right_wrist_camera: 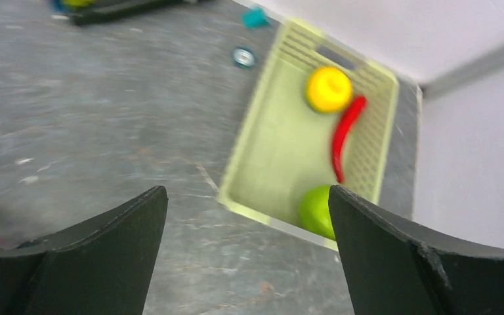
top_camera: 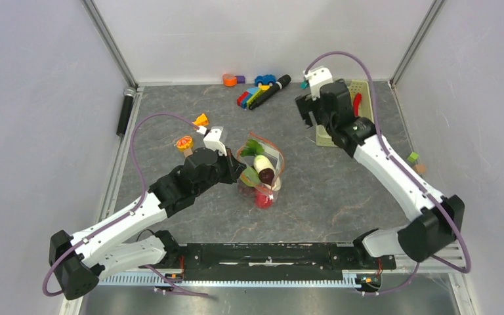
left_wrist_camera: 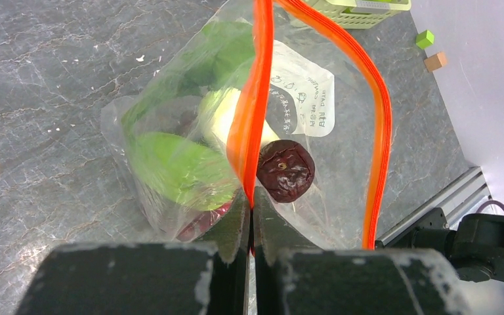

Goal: Place the food in the zip-top bag and seal the zipper
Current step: Pick up the fake fruit from the bin, then place the fake fruit in the zipper food storage bag.

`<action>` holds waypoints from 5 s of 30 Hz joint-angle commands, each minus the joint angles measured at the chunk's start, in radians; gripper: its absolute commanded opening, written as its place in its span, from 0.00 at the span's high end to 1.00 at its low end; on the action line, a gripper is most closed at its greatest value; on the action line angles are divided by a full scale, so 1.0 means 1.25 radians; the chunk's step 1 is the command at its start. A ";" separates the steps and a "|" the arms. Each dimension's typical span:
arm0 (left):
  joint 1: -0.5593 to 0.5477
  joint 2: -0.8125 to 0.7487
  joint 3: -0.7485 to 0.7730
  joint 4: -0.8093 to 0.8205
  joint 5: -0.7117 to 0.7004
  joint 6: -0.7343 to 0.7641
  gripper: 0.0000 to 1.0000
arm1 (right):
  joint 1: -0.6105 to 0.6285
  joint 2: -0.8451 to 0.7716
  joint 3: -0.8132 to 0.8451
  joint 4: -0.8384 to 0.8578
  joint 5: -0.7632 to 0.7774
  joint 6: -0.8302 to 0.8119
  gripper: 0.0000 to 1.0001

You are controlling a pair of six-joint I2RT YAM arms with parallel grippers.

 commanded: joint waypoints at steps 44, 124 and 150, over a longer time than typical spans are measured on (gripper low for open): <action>-0.001 -0.004 -0.004 0.042 0.014 0.022 0.97 | -0.413 0.650 0.457 -0.428 -0.012 0.160 0.02; -0.001 -0.018 -0.010 0.051 0.029 0.027 0.97 | 0.196 0.136 0.066 -0.038 -0.550 -0.317 0.47; -0.001 -0.006 -0.008 0.052 0.027 0.026 0.97 | 0.218 -0.060 -0.040 0.054 -0.391 -0.202 0.02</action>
